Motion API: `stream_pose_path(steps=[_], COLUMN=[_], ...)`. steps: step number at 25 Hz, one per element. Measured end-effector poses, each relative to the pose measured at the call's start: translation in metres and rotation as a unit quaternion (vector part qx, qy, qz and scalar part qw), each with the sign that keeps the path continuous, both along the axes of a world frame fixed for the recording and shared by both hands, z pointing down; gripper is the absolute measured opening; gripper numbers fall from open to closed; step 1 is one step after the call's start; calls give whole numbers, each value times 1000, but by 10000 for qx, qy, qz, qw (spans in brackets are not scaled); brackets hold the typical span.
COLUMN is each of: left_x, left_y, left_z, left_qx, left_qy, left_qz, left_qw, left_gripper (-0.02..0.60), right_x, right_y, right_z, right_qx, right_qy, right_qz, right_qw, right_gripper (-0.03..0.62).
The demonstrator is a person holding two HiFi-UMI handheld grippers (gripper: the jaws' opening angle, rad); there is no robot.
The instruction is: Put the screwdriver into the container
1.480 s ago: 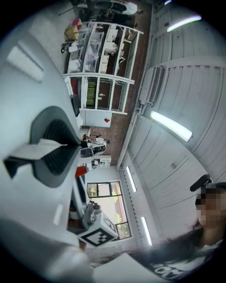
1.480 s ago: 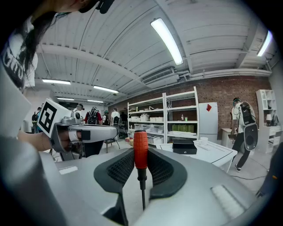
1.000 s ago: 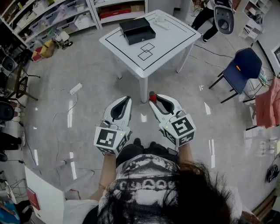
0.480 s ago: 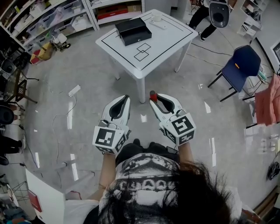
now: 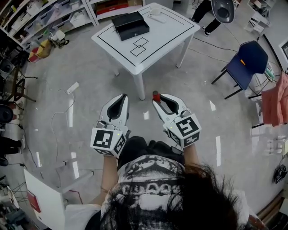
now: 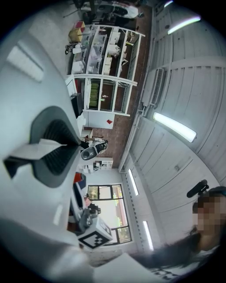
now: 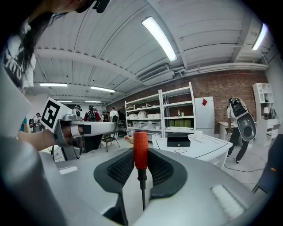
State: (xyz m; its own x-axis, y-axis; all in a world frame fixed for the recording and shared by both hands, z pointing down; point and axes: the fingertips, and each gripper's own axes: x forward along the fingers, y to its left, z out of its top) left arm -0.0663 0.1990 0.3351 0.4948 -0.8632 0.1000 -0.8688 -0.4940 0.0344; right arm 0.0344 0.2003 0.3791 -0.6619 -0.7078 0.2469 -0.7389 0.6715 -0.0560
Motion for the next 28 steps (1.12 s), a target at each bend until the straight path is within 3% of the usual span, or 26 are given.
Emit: stream_pose_path(steps=[9, 16, 22, 28], left_x=[0, 6, 8, 5], left_y=[-1, -28, -81, -162], left_z=[12, 22, 32, 36], left_qx=[-148, -205, -195, -185], left_qy=[-143, -210, -125, -101], left_qz=[-288, -225, -120, 64], left_qw=[9994, 9993, 9997, 9998], left_gripper=[0, 0, 0, 0], right_x=[7, 11, 17, 16], right_y=[-5, -33, -82, -163], right_z=[15, 22, 29, 33], right_qx=[-113, -150, -126, -149], right_qy=[-160, -210, -100, -7], right_qz=[-176, -133, -15, 141], right_qw=[9997, 9996, 9999, 9998], right_gripper=[98, 98, 98, 98])
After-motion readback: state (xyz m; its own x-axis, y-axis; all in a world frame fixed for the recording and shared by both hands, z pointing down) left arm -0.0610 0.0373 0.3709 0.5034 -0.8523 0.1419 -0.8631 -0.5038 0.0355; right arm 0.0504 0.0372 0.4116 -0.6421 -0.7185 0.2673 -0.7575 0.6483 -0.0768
